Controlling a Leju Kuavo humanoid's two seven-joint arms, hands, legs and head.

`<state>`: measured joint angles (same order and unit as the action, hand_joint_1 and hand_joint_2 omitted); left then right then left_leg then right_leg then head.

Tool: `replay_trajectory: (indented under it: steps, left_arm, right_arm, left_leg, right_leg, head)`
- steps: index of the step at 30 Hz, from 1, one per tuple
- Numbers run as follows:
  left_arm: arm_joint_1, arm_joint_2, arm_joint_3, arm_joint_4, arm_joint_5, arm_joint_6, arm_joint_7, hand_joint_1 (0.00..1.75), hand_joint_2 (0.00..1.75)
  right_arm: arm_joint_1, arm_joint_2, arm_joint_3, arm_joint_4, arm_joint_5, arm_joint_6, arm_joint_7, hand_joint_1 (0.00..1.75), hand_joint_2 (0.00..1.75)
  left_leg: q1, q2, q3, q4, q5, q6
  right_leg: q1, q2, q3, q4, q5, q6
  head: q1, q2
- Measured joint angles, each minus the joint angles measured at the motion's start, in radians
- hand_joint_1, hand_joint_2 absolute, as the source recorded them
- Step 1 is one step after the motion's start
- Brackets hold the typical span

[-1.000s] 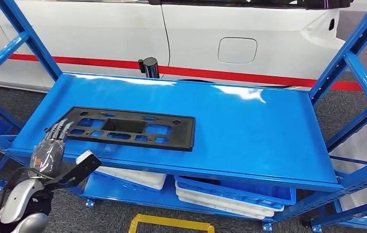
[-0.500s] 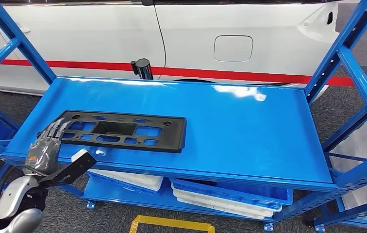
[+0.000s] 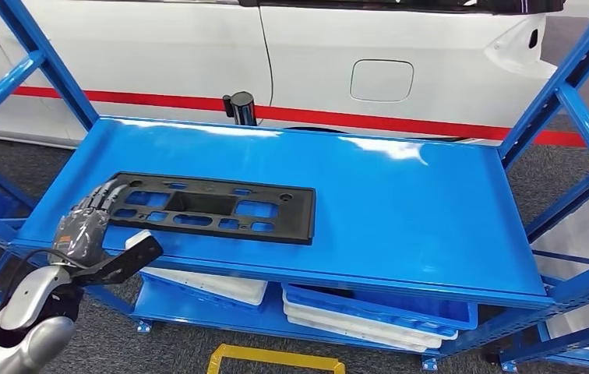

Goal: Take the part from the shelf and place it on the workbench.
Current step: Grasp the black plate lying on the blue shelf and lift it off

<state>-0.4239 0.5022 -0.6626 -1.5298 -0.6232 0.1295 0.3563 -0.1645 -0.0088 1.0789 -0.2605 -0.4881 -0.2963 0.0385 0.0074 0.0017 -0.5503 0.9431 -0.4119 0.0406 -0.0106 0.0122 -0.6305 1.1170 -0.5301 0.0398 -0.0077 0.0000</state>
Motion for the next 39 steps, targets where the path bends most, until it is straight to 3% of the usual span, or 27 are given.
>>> replay_trajectory:
  steps: [2, 3, 4, 7, 9, 11, 13, 16, 18, 19, 22, 24, 28, 30, 32, 33, 34, 35, 37, 39]
  left_arm:
    - [-0.005, -0.008, -0.013, 0.011, 0.000, -0.006, -0.005, 0.00, 1.75]
    - [-0.007, -0.012, -0.019, 0.016, 0.000, -0.008, -0.008, 0.00, 1.75]
    - [-0.010, -0.018, -0.026, 0.020, -0.001, -0.010, -0.012, 0.00, 1.75]
    - [-0.029, -0.035, -0.047, 0.034, -0.003, -0.017, -0.021, 0.00, 1.75]
    - [-0.044, -0.044, -0.060, 0.042, -0.005, -0.023, -0.025, 0.00, 1.75]
    - [-0.055, -0.053, -0.073, 0.049, -0.009, -0.027, -0.029, 0.00, 1.75]
    - [-0.063, -0.060, -0.085, 0.055, -0.013, -0.030, -0.031, 0.00, 1.75]
    - [-0.079, -0.070, -0.102, 0.067, -0.015, -0.037, -0.034, 0.00, 1.75]
    - [-0.083, -0.078, -0.113, 0.077, -0.015, -0.042, -0.036, 0.00, 1.75]
    - [-0.085, -0.082, -0.118, 0.082, -0.014, -0.044, -0.036, 0.00, 1.75]
    - [-0.100, -0.090, -0.133, 0.095, -0.008, -0.046, -0.040, 0.00, 1.75]
    - [-0.111, -0.094, -0.140, 0.103, 0.000, -0.046, -0.044, 0.00, 1.75]
    - [-0.119, -0.098, -0.150, 0.121, 0.007, -0.047, -0.049, 0.00, 1.75]
    - [-0.125, -0.101, -0.154, 0.129, 0.012, -0.048, -0.050, 0.00, 1.75]
    - [-0.127, -0.103, -0.159, 0.140, 0.019, -0.049, -0.050, 0.00, 1.75]
    - [-0.127, -0.103, -0.163, 0.145, 0.021, -0.049, -0.050, 0.00, 1.75]
    - [-0.127, -0.104, -0.165, 0.150, 0.022, -0.049, -0.050, 0.00, 1.75]
    - [-0.128, -0.104, -0.168, 0.154, 0.024, -0.050, -0.049, 0.00, 1.75]
    - [-0.132, -0.104, -0.171, 0.163, 0.028, -0.050, -0.047, 0.00, 1.75]
    - [-0.138, -0.104, -0.172, 0.171, 0.034, -0.050, -0.042, 0.00, 1.75]
  right_arm:
    - [0.001, 0.000, 0.000, 0.000, 0.003, 0.001, 0.000, 0.00, 0.00]
    - [0.002, 0.000, 0.000, 0.000, 0.005, 0.002, 0.001, 0.00, 0.00]
    - [0.002, 0.000, 0.000, 0.000, 0.006, 0.003, 0.001, 0.00, 0.00]
    - [-0.002, 0.000, 0.000, 0.000, 0.009, 0.004, 0.003, 0.00, 0.00]
    - [-0.005, 0.000, 0.000, 0.000, 0.012, 0.006, 0.008, 0.00, 0.00]
    - [-0.006, 0.001, 0.000, 0.000, 0.014, 0.007, 0.011, 0.00, 0.00]
    - [-0.006, 0.001, 0.000, 0.000, 0.015, 0.009, 0.012, 0.00, 0.00]
    - [-0.008, 0.002, 0.000, 0.000, 0.017, 0.011, 0.012, 0.00, 0.00]
    - [-0.007, 0.003, 0.000, 0.000, 0.017, 0.012, 0.012, 0.00, 0.00]
    - [-0.007, 0.003, 0.000, 0.000, 0.018, 0.012, 0.012, 0.00, 0.00]
    - [-0.008, 0.003, 0.000, 0.000, 0.019, 0.013, 0.012, 0.00, 0.00]
    - [-0.008, 0.004, 0.000, 0.000, 0.020, 0.013, 0.012, 0.00, 0.00]
    - [-0.006, 0.003, 0.000, 0.000, 0.021, 0.014, 0.013, 0.00, 0.00]
    - [-0.006, 0.002, 0.000, 0.000, 0.021, 0.014, 0.013, 0.00, 0.00]
    - [-0.004, 0.001, 0.000, 0.000, 0.022, 0.013, 0.013, 0.00, 0.00]
    - [-0.003, 0.001, 0.000, 0.000, 0.022, 0.013, 0.013, 0.00, 0.00]
    - [-0.002, 0.001, 0.000, 0.000, 0.022, 0.013, 0.013, 0.00, 0.00]
    - [-0.001, 0.001, 0.000, 0.000, 0.023, 0.013, 0.013, 0.00, 0.00]
    - [-0.001, 0.000, 0.000, 0.000, 0.024, 0.013, 0.012, 0.00, 0.00]
    - [-0.002, 0.000, 0.000, 0.000, 0.025, 0.012, 0.012, 0.00, 0.00]
  left_leg:
    - [-0.003, 0.001, 0.000, 0.001, -0.001, 0.004]
    - [-0.004, 0.001, 0.000, 0.001, -0.001, 0.004]
    - [-0.004, 0.000, 0.001, 0.002, -0.002, 0.004]
    - [-0.007, -0.002, 0.004, 0.005, -0.006, -0.001]
    - [-0.011, -0.002, 0.002, 0.008, -0.010, -0.008]
    - [-0.011, -0.002, 0.001, 0.011, -0.011, -0.015]
    - [-0.008, -0.001, -0.015, 0.055, -0.031, -0.026]
    - [-0.001, -0.001, -0.097, 0.237, -0.122, -0.044]
    - [0.003, 0.000, -0.141, 0.325, -0.152, -0.049]
    - [0.004, 0.000, -0.138, 0.314, -0.138, -0.049]
    - [0.003, -0.001, -0.043, 0.101, -0.035, -0.039]
    - [-0.004, -0.001, -0.005, 0.012, -0.008, -0.030]
    - [-0.005, 0.000, 0.005, -0.006, -0.001, -0.008]
    - [0.000, 0.002, 0.010, -0.013, 0.005, 0.001]
    - [-0.001, 0.002, 0.010, -0.014, 0.005, 0.004]
    - [-0.002, 0.002, 0.010, -0.014, 0.004, 0.004]
    - [-0.002, 0.002, 0.010, -0.013, 0.004, 0.003]
    - [-0.001, 0.001, 0.012, -0.012, 0.003, 0.002]
    - [-0.001, -0.001, 0.013, -0.006, -0.003, -0.005]
    - [-0.005, -0.003, 0.011, 0.003, -0.011, -0.014]
  right_leg:
    - [0.000, 0.000, -0.069, 0.139, -0.052, 0.000]
    - [0.000, 0.000, -0.086, 0.168, -0.053, 0.000]
    - [0.000, 0.000, -0.081, 0.152, -0.032, -0.001]
    - [0.000, -0.002, 0.015, -0.060, 0.071, -0.007]
    - [0.002, -0.003, 0.047, -0.134, 0.093, -0.013]
    - [0.004, -0.002, 0.046, -0.138, 0.094, -0.020]
    - [0.001, -0.001, 0.047, -0.140, 0.097, -0.029]
    - [-0.003, -0.001, 0.048, -0.140, 0.098, -0.036]
    - [-0.003, -0.001, 0.047, -0.140, 0.098, -0.036]
    - [-0.003, 0.000, 0.048, -0.140, 0.098, -0.036]
    - [-0.002, 0.002, 0.051, -0.140, 0.097, -0.033]
    - [0.000, 0.003, 0.049, -0.140, 0.097, -0.027]
    - [-0.001, 0.002, 0.044, -0.129, 0.085, -0.006]
    - [0.000, 0.001, 0.006, -0.038, 0.031, -0.002]
    - [0.000, 0.000, -0.063, 0.106, -0.033, 0.000]
    - [0.000, 0.000, -0.087, 0.152, -0.045, 0.001]
    - [-0.001, 0.000, -0.092, 0.161, -0.038, 0.001]
    - [-0.002, -0.001, -0.075, 0.123, -0.010, 0.002]
    - [-0.005, -0.002, -0.002, -0.026, 0.059, 0.003]
    - [-0.006, -0.001, 0.045, -0.124, 0.091, -0.001]
  head:
    - [0.001, 0.000]
    - [0.001, 0.000]
    - [0.001, 0.000]
    - [0.001, 0.000]
    - [0.001, 0.000]
    - [0.001, 0.000]
    - [0.000, 0.000]
    - [-0.005, 0.000]
    - [-0.005, 0.000]
    - [-0.006, 0.000]
    - [-0.006, 0.000]
    - [-0.005, 0.000]
    - [-0.005, 0.000]
    - [-0.003, 0.000]
    - [-0.001, 0.000]
    - [-0.001, 0.000]
    - [-0.001, 0.000]
    - [-0.001, 0.000]
    - [-0.001, 0.000]
    - [-0.001, 0.000]
